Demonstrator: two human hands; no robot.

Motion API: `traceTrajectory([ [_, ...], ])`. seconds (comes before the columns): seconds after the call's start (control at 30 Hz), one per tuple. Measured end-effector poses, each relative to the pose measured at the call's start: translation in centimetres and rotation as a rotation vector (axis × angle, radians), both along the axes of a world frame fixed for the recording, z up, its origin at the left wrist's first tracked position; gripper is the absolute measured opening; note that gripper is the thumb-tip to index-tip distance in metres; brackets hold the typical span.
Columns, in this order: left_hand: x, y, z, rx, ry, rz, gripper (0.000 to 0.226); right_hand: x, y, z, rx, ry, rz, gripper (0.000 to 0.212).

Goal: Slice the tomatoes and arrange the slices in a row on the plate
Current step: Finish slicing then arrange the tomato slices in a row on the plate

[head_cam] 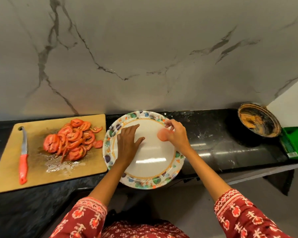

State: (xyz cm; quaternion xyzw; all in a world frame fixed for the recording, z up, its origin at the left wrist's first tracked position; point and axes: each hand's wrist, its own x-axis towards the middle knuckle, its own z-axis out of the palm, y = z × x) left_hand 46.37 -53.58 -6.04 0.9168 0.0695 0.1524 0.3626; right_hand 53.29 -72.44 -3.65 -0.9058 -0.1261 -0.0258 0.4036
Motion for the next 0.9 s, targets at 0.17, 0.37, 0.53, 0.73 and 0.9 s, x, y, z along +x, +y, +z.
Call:
traceTrajectory([
  [0.17,-4.2,7.5,0.6,0.084,-0.074,0.255,0.029,-0.8,7.3,-0.4,0.048,-0.029,0.169,0.026],
  [0.37,-7.8,15.8,2.1,0.102,-0.101,0.424,0.026,-1.4,16.8,-0.2,0.082,0.019,0.331,0.027],
  [0.53,-8.5,20.5,3.4,0.063,-0.092,0.467,0.027,-0.7,23.7,0.5,-0.043,0.107,0.377,0.03],
  [0.73,-8.3,23.4,4.1,0.018,-0.073,0.434,0.026,0.1,28.7,1.3,-0.174,0.287,0.313,0.034],
  [0.9,-7.9,24.4,3.5,-0.008,-0.057,0.396,0.027,0.6,30.4,2.3,-0.271,0.425,0.294,0.019],
])
